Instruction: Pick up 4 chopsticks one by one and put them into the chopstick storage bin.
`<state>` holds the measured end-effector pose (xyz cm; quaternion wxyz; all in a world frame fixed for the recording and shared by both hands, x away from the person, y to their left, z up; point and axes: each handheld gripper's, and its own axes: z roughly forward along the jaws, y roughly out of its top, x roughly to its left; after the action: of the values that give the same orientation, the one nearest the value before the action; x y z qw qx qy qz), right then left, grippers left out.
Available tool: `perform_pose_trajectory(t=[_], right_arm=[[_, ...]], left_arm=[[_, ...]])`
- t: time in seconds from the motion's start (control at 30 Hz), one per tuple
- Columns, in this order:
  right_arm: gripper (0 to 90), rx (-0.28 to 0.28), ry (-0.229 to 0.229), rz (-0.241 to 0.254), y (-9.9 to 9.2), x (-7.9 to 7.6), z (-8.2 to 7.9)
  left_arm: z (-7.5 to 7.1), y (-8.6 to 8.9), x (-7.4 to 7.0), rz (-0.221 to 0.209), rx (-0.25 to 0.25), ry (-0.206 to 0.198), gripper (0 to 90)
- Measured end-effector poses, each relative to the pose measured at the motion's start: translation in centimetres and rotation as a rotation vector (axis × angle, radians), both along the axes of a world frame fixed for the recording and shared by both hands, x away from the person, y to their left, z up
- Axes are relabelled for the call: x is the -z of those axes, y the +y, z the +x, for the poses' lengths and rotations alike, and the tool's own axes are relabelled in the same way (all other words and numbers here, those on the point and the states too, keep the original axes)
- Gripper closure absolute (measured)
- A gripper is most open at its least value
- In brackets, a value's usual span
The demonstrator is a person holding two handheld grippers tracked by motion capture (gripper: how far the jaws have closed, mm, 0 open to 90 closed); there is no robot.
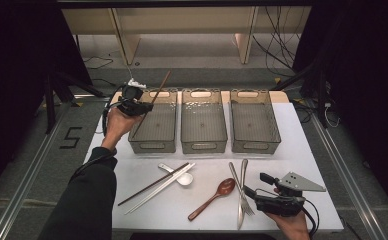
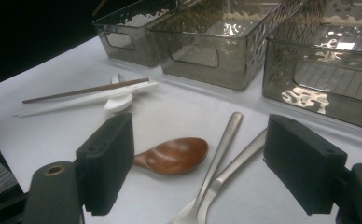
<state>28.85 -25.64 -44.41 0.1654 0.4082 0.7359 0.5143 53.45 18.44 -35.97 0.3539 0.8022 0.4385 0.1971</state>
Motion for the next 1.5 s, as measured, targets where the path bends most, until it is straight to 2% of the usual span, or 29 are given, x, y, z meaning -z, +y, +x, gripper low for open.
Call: perform_pose_trajectory(t=[0.17, 0.27, 0.67, 0.8, 1.33, 1.43, 1.5], right_arm=[[25.3, -0.001, 0.0, 0.002, 0.0, 0.0, 0.0], [25.3, -0.002, -0.001, -0.001, 0.0, 0.0, 0.0], [25.3, -0.004, -0.003, -0.001, 0.0, 0.0, 0.0], [25.3, -0.005, -0.002, -0.001, 0.0, 0.0, 0.0], [25.3, -0.005, -0.002, -0.002, 0.0, 0.0, -0.1], [25.3, -0.005, -0.002, -0.002, 0.0, 0.0, -0.1], [25.3, -0.005, -0.002, -0.002, 0.0, 0.0, -0.1]], left_arm=[[0.5, 0.0, 0.7, 0.005, -0.009, 0.008, 84.9], [0.6, 0.0, 1.0, -0.013, -0.017, 0.01, 84.8], [0.6, 0.2, 2.8, 0.006, -0.025, 0.039, 84.8], [0.6, 0.3, 3.2, 0.023, -0.024, 0.044, 84.7], [0.9, 0.5, 4.6, 0.032, -0.042, 0.071, 84.0], [0.9, 0.6, 4.9, 0.034, -0.041, 0.086, 83.0], [0.9, 0.6, 5.0, 0.043, -0.042, 0.097, 76.1]])
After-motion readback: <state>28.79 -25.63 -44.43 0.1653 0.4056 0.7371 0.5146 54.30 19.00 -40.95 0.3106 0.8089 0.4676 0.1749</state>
